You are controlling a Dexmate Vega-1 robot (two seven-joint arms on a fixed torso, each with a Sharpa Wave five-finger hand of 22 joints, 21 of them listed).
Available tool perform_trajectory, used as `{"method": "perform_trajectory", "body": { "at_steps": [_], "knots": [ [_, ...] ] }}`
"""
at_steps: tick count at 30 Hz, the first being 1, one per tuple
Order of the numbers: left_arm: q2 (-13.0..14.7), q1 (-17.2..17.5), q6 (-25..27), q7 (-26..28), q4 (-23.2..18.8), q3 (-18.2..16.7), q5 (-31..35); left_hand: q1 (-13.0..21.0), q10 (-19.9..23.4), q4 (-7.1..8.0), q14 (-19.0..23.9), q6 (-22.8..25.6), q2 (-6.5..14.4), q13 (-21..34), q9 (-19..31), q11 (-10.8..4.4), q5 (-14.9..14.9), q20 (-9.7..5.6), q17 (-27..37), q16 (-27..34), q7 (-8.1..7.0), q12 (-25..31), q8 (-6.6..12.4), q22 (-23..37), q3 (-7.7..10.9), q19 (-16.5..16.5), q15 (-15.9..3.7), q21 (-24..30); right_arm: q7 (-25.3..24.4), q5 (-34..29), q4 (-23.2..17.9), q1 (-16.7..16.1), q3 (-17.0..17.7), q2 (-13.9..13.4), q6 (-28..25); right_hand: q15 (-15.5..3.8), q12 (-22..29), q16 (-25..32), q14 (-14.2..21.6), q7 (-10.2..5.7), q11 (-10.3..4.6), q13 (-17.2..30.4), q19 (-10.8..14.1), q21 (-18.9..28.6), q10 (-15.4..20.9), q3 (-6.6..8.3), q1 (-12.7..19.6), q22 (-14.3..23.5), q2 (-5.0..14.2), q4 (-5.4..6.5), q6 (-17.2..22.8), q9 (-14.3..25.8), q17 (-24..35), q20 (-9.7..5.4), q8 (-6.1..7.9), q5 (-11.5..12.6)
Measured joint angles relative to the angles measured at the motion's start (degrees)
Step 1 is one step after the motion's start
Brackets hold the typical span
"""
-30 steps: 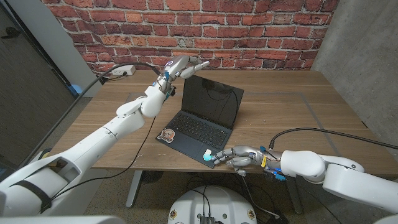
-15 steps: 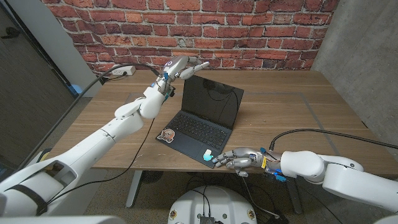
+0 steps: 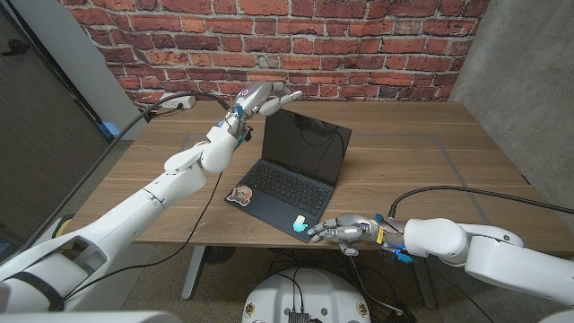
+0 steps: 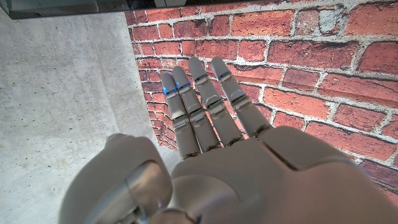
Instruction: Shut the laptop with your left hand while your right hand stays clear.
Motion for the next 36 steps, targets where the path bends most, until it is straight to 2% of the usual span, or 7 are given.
{"method": "perform_trajectory", "body": {
  "at_steps": [2, 4, 16, 23, 28, 30, 36],
  "knots": [
    [-0.06, 0.00, 0.38, -0.27, -0.34, 0.01, 0.00, 0.00, -0.44, -0.11, -0.61, -0.41, 0.01, 0.00, 0.00, 0.03, 0.00, 0.02, 0.00, -0.11, -0.18, -0.34, 0.00, 0.00, 0.11, -0.02, 0.08, 0.00, -0.30, -0.66, -0.23, 0.24, -0.23, 0.10, -0.77, 0.00, 0.01, 0.00, 0.00, 0.18, 0.15, -0.01, -0.18, 0.00, 0.18, -0.18, -2.27, 0.55, -0.21, 1.58, 0.20, 0.02, 0.50, 0.18, 0.04, 0.00],
    [-0.07, 0.00, 0.85, -0.61, -0.68, 0.05, 0.01, 0.01, -0.63, -0.17, -1.55, -0.75, 0.01, 0.00, 0.00, 0.03, 0.00, 0.20, 0.00, -0.60, -0.27, -0.56, -0.32, 0.00, 0.17, -0.24, 0.33, 0.00, -0.52, -1.06, -0.40, 0.43, -0.42, 0.22, -1.32, 0.00, 0.04, 0.00, 0.00, 0.18, 0.27, -0.04, -0.32, 0.00, 0.32, -0.17, -3.69, 0.76, -0.11, 2.52, 0.20, 0.02, 0.65, 0.32, 0.15, 0.00],
    [-0.04, -0.14, 5.09, -3.64, -2.60, 0.62, 0.22, -0.15, -1.36, -0.17, -2.37, -1.40, 0.75, -0.16, 0.00, 0.11, 0.00, 0.21, -0.29, -1.23, 0.01, -1.16, -0.77, 0.00, 0.17, -1.04, 0.75, -0.45, 0.05, -3.31, -0.67, 2.41, -1.94, 1.39, -2.87, 0.00, 0.44, -0.22, 0.00, -0.07, 0.43, 0.01, -0.51, -1.17, 0.59, -0.08, -7.24, -0.66, 0.83, 3.19, -0.03, -0.03, 2.16, 0.12, 0.20, -1.12],
    [0.03, -0.33, 5.86, -4.32, -2.66, 0.93, 0.21, -0.14, -1.36, -0.17, -2.37, -1.40, 0.73, -0.16, 0.00, 0.12, 0.00, 0.21, -0.29, -1.23, 0.00, -1.38, -0.77, 0.00, 0.17, -1.04, 0.75, -0.45, 0.46, -4.19, 0.00, 3.54, -2.83, 2.54, -3.12, 0.22, 0.31, -0.22, -0.22, 0.35, 0.21, 0.01, -0.29, -1.66, 0.34, 0.94, -8.79, -1.03, 0.96, 2.16, -0.48, -0.02, 1.87, 0.33, 0.20, -1.56],
    [0.04, -0.45, 5.93, -4.39, -2.66, 1.11, 0.13, -0.13, -1.35, -0.16, -2.37, -1.40, 0.72, -0.16, 0.00, 0.12, 0.00, 0.21, -0.29, -1.23, 0.00, -1.38, -0.77, 0.00, 0.16, -1.04, 0.74, -0.45, 0.31, -4.41, 0.13, 3.74, -2.96, 2.80, -3.23, 0.22, 0.67, -1.47, -0.22, 0.39, 0.70, -0.53, 0.36, -1.13, 2.20, 1.77, -9.03, -0.17, 1.20, 1.34, -0.44, -0.01, 0.49, 0.09, 0.20, -1.78],
    [0.04, -0.47, 5.95, -4.39, -2.60, 1.18, 0.10, -0.13, -1.35, 0.01, -2.37, -1.40, 0.72, -0.16, 0.00, 0.12, 0.00, 0.21, -0.29, -1.23, 0.00, -1.38, -0.77, 0.00, 0.34, -1.03, 0.75, -0.45, -0.39, -4.31, 0.05, 3.38, -2.61, 2.61, -3.23, -0.07, 1.37, -2.69, -0.52, 0.51, 0.68, -0.18, 0.44, -1.13, 4.25, 2.27, -9.03, -0.12, 1.20, 0.44, 0.31, -0.01, -1.52, -0.01, 0.20, -2.00],
    [0.02, -0.48, 6.08, -4.33, -2.38, 1.30, 0.01, 0.24, -1.35, 0.09, -2.37, -1.40, 0.35, -0.43, 0.00, 0.12, 0.00, 0.21, -0.28, -1.23, 0.00, -1.38, -0.77, 0.00, 0.42, -1.03, 0.74, -0.45, -2.93, -2.80, -0.48, 1.42, -0.73, 1.19, -2.60, -0.02, 2.71, -4.90, -0.36, 0.09, 0.61, 0.44, 0.00, -2.21, 9.80, 2.15, -9.03, -1.57, 1.20, -2.74, 4.22, -0.18, -7.10, 0.00, 1.03, -2.72]
  ]
}}
